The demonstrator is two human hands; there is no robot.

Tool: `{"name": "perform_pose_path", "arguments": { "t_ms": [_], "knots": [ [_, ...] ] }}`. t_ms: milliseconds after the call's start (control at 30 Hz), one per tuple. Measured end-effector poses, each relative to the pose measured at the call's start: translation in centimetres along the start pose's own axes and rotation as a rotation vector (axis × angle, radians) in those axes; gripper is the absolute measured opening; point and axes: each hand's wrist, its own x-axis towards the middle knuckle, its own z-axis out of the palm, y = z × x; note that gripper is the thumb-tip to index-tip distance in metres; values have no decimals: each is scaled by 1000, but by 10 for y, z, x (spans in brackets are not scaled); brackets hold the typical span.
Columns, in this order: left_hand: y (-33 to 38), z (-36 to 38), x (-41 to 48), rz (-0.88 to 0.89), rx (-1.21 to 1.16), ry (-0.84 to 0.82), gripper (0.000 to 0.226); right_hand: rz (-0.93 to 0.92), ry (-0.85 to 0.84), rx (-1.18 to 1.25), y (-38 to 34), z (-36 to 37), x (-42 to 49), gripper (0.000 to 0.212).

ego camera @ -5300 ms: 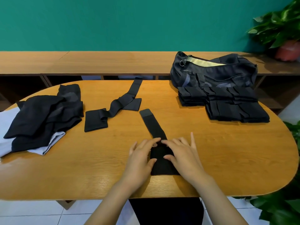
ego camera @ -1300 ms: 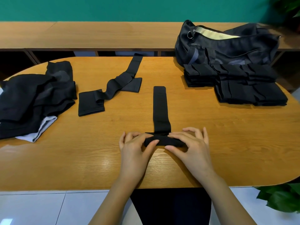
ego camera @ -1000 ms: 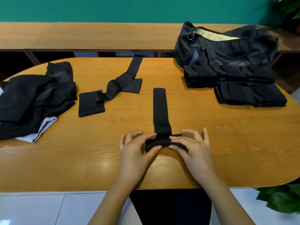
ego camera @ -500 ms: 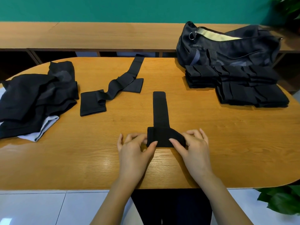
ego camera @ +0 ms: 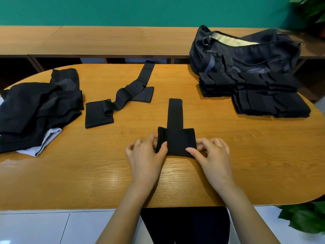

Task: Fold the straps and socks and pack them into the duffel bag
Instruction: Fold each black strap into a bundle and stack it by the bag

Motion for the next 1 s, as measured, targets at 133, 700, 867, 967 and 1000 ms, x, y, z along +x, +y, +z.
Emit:
{"name": "perform_pose_path", "arguments": {
  "t_ms": [133,700,867,967,1000],
  "knots": [
    [-1,1,7,37,55,-2,41,28,16,-25,0,7,6,35],
    [-21,-16,-5,469,88,-253,48,-261,-111,-124,9,4,-1,32],
    [-20,-15,-10,520,143,-231,47,-276,-202,-108,16,3,-8,53],
    [-20,-14,-13,511,134,-193,46,-266,-195,-100,17,3,-10,54],
    [-19,-14,-13,503,128,-184,46,-263,-181,-96,16,3,-10,52]
  ]
}}
